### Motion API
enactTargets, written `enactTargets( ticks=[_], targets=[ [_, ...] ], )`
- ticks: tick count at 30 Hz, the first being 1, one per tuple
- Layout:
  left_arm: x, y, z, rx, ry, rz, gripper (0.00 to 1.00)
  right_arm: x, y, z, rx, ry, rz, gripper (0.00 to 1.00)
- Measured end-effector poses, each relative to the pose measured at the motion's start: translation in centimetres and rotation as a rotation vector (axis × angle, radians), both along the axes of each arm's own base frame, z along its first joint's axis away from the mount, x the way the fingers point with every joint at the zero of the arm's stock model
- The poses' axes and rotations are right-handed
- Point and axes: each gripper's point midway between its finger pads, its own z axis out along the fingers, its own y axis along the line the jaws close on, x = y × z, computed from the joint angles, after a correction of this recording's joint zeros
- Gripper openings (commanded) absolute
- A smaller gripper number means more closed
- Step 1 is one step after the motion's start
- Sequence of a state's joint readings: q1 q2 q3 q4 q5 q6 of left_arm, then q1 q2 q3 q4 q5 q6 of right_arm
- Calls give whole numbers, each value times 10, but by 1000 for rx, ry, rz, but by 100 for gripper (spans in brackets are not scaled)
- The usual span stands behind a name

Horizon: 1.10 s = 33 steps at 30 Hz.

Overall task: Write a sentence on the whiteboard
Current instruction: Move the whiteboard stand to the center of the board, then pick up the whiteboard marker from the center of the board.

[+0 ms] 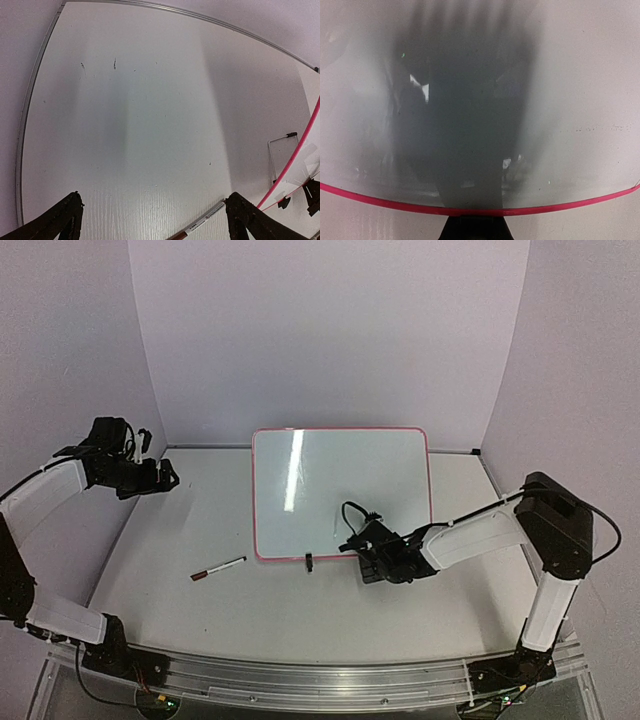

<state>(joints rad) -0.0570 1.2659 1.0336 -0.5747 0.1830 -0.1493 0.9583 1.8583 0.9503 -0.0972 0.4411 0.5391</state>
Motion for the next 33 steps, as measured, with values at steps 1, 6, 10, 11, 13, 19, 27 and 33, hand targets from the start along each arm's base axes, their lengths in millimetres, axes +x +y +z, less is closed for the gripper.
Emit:
enactTargets(
  ticks=[1, 6, 10, 11, 13, 19, 27, 33],
  targets=[
    [0, 0, 0, -1, 0, -1, 100, -1, 2, 0, 0, 0, -4, 4],
    [0, -1, -2, -4, 8, -4, 99, -3, 3, -2, 1, 5, -22, 22],
    [1, -1, -6, -4, 18, -4, 100, -6, 7, -3, 11, 11, -16, 37],
    [1, -1, -6, -4, 20, -4, 100, -7, 8, -3, 11, 11, -12, 39],
    [2, -1, -9, -4, 26, -3, 100, -8, 9, -2, 19, 14, -10, 45],
    [4, -2, -19, -16, 63, 12, 99, -20, 2, 9, 56, 24, 6, 64],
    [-12, -50, -43, -73, 86, -1, 90, -45, -18, 47, 136, 18, 73, 82],
    [-65, -80, -104, -69, 181, 3, 80, -43, -34, 88, 212, -18, 86, 83]
  ],
)
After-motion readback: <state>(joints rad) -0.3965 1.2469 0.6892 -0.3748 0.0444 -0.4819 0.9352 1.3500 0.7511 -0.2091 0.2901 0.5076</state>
